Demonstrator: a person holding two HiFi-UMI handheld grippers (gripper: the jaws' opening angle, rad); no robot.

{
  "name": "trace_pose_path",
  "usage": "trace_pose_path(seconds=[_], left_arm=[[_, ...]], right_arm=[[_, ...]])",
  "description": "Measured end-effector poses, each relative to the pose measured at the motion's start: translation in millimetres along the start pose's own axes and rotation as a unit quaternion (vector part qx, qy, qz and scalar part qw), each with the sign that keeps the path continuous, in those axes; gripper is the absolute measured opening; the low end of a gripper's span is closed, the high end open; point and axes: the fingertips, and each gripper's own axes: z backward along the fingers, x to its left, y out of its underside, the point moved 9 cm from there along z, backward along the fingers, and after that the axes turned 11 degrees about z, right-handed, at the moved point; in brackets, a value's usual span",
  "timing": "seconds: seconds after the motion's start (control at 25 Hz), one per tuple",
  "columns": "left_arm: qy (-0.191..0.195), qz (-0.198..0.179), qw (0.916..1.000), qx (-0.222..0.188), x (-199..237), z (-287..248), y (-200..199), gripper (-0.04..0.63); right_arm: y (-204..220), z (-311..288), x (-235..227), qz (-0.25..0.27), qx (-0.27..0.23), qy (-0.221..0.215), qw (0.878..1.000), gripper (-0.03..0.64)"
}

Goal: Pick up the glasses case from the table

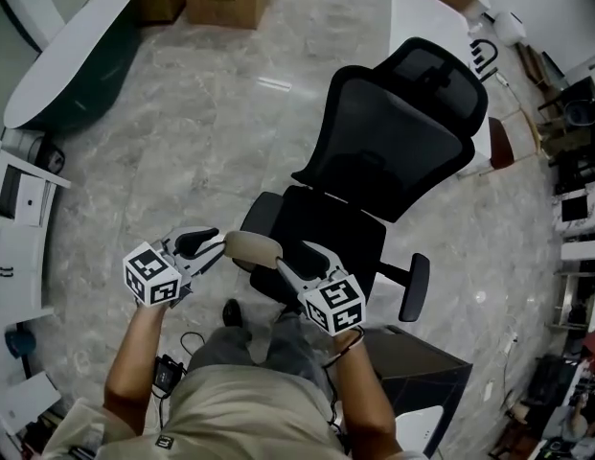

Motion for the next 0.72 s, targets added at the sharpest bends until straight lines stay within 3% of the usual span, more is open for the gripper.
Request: trace_pose_path(seconds=[0.32,0.52,0.72], left_arm=[[0.006,0.015,0.9990,0.042,29,-37,37,0.257],[0.021,0.044,0.9977,0.046,41,-50,58,0.344],[0.025,0.055,0.9961,0.064,53,-67,78,0.379]], right_arm=[[29,-40,-5,-0.006,-0.001,-0.079,0.997,0.297],[48,-60,-5,-0.001,0.014,-0.113,0.994,0.322],[71,-78,-7,0.015,0.043,-0.134,0.990,0.337]])
